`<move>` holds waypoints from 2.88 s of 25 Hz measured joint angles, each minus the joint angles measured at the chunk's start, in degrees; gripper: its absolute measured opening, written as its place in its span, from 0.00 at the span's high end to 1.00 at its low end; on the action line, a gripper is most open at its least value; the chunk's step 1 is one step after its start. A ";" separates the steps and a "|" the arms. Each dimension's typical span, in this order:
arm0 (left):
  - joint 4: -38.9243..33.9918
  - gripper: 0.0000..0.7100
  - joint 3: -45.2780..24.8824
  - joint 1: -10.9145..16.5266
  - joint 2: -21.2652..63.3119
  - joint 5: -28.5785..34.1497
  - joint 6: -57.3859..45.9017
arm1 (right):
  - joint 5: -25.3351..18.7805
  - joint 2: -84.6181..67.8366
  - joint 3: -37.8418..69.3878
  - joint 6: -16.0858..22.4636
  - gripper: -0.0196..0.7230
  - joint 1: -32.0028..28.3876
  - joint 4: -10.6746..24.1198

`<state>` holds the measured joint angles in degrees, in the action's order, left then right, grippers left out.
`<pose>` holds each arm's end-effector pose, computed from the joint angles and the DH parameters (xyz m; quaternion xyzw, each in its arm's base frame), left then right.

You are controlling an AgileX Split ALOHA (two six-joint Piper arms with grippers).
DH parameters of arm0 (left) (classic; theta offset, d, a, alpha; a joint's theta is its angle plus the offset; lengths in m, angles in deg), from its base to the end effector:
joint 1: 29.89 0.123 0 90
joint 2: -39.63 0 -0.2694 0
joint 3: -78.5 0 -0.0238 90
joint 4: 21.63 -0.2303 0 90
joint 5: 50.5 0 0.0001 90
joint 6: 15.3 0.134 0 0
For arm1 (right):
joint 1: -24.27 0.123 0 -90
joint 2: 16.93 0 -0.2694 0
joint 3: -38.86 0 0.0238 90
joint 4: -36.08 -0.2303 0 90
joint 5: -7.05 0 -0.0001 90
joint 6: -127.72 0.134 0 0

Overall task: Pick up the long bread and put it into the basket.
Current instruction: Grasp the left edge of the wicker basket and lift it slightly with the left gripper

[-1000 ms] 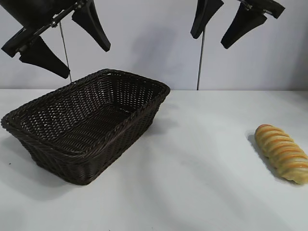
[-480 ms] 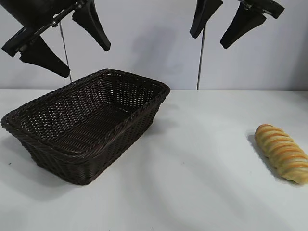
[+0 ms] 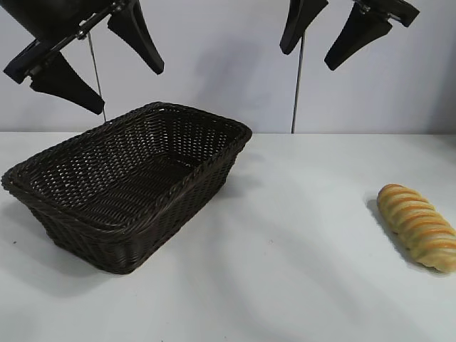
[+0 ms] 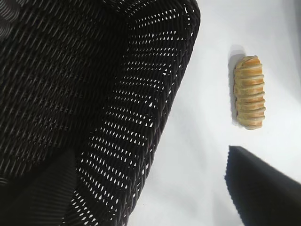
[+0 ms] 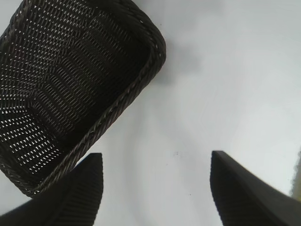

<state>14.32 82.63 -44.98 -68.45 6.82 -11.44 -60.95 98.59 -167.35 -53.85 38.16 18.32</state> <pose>0.3313 -0.1579 0.2406 0.0340 0.9458 -0.2972 0.1263 0.3769 0.1322 0.2749 -0.1020 0.9637 0.1717 0.1770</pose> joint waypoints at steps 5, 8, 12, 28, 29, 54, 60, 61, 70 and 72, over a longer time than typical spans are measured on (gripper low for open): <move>-1.93 0.12 -0.43 0.00 2.26 2.79 -0.70 | -0.16 0.00 0.00 0.00 0.33 0.00 -0.05; -2.60 0.12 -2.24 0.00 4.56 3.41 -0.89 | -0.16 0.00 0.00 0.00 0.33 0.00 -0.05; -2.66 0.12 -6.87 0.00 8.11 2.47 -0.97 | -0.16 0.00 0.00 0.00 0.33 0.00 -0.05; -9.00 0.12 -19.46 0.00 11.78 -5.86 -18.04 | -0.17 0.00 0.00 0.00 0.33 0.00 0.00; -10.87 0.12 -19.48 0.00 11.78 -6.08 -20.72 | -0.17 0.00 0.00 0.00 0.33 0.00 0.00; -21.96 0.12 -26.51 0.00 11.78 -12.37 -51.05 | -0.22 0.00 0.00 0.00 0.33 0.00 0.00; -21.26 0.12 -27.35 0.00 11.78 -14.46 -51.20 | -0.47 0.00 0.00 0.00 0.33 0.00 0.00; -21.04 0.12 -27.35 0.00 11.78 -14.72 -51.20 | -0.47 0.00 0.00 0.00 0.33 0.00 0.00; -20.63 0.12 -27.42 0.00 11.71 -18.34 -51.20 | -0.47 0.00 0.00 0.00 0.33 0.00 0.00; -20.63 0.12 -27.42 0.00 11.24 -18.49 -51.20 | -0.47 0.00 0.00 0.00 0.33 0.00 0.00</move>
<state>-6.31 55.21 -44.98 -57.21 -11.67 -62.64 -61.41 98.59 -167.35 -53.85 38.16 18.32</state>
